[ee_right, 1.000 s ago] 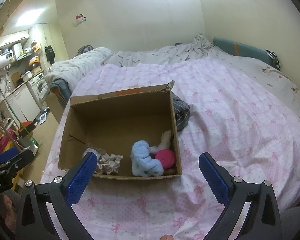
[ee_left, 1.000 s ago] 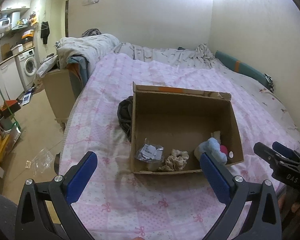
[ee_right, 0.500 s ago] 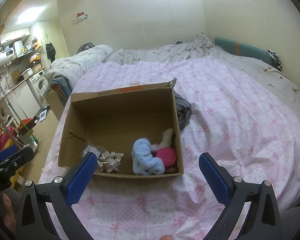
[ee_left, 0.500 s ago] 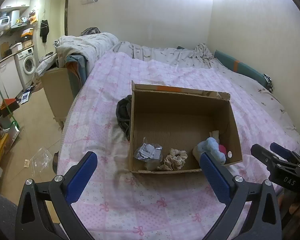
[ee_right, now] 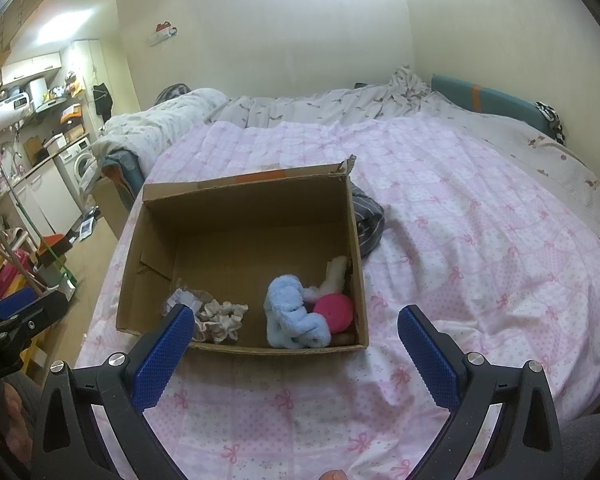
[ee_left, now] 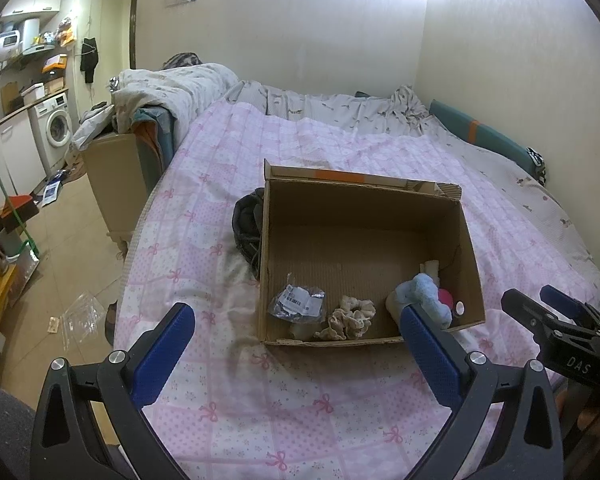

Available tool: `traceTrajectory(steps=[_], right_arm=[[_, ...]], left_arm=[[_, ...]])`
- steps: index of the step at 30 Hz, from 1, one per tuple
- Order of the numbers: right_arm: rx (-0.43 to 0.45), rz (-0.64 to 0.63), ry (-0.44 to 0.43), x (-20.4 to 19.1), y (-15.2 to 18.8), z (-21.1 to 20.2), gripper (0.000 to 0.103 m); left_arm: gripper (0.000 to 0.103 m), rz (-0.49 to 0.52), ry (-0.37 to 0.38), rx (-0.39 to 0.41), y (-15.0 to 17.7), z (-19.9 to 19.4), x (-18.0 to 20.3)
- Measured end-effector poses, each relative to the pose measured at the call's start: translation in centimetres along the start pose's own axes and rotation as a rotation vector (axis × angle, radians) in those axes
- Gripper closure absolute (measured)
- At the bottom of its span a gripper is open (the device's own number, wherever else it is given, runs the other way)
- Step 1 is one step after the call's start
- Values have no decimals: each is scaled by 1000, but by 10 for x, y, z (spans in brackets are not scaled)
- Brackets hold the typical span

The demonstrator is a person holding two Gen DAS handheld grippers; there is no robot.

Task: Organize soft objects

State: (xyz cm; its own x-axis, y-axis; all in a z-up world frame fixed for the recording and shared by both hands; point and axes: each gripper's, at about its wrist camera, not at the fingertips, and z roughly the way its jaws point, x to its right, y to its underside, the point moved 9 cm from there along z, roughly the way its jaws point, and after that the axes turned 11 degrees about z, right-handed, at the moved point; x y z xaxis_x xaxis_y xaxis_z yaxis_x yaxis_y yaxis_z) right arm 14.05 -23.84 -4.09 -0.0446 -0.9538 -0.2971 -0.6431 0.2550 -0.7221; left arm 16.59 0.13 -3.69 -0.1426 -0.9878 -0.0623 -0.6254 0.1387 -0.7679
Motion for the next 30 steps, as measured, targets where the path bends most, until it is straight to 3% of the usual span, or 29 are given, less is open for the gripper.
traceTrajectory(steps=[30], right_arm=[[1,2,-5,-2,0,-1,0]], left_arm=[[0,3,2,-5,3,0,0]])
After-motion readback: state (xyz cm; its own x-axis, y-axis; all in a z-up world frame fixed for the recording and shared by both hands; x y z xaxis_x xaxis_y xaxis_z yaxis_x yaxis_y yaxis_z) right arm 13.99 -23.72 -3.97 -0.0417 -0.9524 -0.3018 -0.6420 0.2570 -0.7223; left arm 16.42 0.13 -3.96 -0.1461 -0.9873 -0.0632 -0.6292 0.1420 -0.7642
